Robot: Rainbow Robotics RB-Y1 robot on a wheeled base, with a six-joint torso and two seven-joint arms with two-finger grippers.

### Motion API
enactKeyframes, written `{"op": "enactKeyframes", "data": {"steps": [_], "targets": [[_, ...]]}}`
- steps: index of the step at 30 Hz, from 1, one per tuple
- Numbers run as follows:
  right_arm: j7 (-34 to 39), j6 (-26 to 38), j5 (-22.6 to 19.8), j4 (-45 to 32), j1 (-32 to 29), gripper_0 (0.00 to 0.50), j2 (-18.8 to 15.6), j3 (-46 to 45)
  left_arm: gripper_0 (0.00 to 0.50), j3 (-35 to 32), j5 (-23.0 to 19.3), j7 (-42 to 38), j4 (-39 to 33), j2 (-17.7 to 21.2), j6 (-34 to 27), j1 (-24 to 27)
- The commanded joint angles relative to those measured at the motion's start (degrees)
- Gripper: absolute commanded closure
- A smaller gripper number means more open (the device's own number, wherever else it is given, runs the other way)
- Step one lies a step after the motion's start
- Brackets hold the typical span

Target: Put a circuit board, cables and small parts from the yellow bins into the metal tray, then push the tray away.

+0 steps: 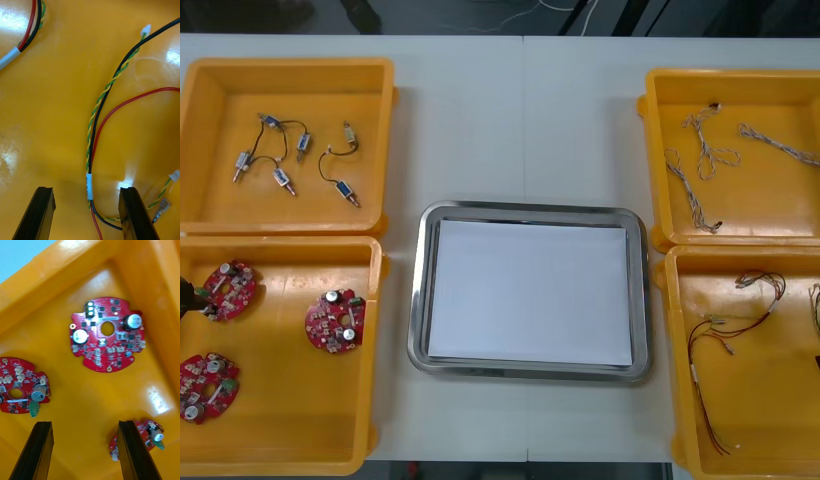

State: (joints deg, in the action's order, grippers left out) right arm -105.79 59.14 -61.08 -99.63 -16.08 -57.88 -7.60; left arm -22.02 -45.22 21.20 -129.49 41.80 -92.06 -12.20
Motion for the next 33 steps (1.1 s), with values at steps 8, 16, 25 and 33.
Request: {"op": "enactKeyframes", "data": {"steps": [8,16,25,33], "targets": [[-1.17,-2.27,0.61,0.76,0.96,0.0,-2.33,2.5,0.0,0.93,5.66,3.85,-1.91,-4.19,3.3,-6.52],[-1.43,-3.94,0.61,2.25,0.96,0.0,-2.33,3.47,0.0,4.18,7.77,4.91,-1.91,-5.33,6.72,-7.84],[-1.26,-6.84,0.52,3.48,0.96,0.0,-2.33,5.49,0.0,6.82,10.32,7.11,-1.91,-6.91,8.83,-9.68],[-1.08,-6.84,0.34,3.39,0.96,0.0,-2.33,5.84,0.0,8.58,12.17,8.69,-1.91,-7.88,10.41,-11.53]]}}
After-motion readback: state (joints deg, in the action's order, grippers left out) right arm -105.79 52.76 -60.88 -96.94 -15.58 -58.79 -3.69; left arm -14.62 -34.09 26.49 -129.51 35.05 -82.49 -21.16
